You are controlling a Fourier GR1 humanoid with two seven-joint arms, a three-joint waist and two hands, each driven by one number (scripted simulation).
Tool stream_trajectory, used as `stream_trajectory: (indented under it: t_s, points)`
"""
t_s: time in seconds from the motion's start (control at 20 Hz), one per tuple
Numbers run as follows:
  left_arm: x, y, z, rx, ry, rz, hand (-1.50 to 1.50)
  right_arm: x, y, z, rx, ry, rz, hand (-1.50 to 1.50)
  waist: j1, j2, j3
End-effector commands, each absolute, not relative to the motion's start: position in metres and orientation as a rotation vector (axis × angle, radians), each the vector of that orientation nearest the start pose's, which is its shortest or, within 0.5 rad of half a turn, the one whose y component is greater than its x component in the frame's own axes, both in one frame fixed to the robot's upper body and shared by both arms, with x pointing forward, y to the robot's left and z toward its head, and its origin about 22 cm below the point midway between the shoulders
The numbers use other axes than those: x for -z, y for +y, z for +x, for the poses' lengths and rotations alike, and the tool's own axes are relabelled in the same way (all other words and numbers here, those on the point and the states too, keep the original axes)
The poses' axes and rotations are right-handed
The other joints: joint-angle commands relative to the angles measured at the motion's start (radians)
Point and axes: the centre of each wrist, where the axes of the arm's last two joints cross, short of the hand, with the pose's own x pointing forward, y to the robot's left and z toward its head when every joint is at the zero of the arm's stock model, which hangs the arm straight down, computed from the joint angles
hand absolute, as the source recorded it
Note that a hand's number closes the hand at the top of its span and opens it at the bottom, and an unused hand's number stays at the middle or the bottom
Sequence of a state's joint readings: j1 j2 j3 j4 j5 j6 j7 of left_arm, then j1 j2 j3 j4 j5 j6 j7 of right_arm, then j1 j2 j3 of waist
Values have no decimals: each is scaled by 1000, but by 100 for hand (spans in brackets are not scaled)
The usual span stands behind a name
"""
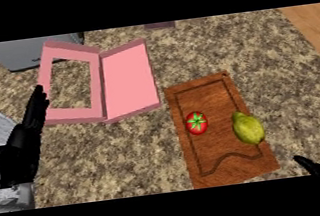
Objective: Pick the pear from the cutting board and place it in the cardboard box
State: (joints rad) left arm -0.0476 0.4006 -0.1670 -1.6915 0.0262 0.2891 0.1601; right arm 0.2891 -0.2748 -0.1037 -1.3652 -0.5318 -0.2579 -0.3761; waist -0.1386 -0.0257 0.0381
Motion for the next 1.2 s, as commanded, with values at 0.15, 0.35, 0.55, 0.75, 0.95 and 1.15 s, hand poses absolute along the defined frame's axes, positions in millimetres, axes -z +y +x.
stream_trajectory:
  t_s: [0.15,0.35,0.55,0.75,0.95,1.15]
  points:
    - [-23,289,234,339,-1455,372,0,96,-369,34,399,-1608,-513,-150,64,25,-38]
    - [-29,286,254,377,-1470,346,0,81,-384,23,194,-1497,-532,-150,93,34,-41]
    - [-17,284,244,411,-1468,345,0,41,-407,16,116,-1456,-448,-150,112,32,-43]
    - [-28,273,251,412,-1475,327,0,9,-411,34,59,-1399,-432,-150,129,32,-42]
    - [-25,289,258,401,-1461,349,0,-17,-409,29,-65,-1298,-402,-150,122,35,-44]
    - [-18,284,260,403,-1459,322,0,-30,-397,51,-58,-1229,-426,-150,133,36,-43]
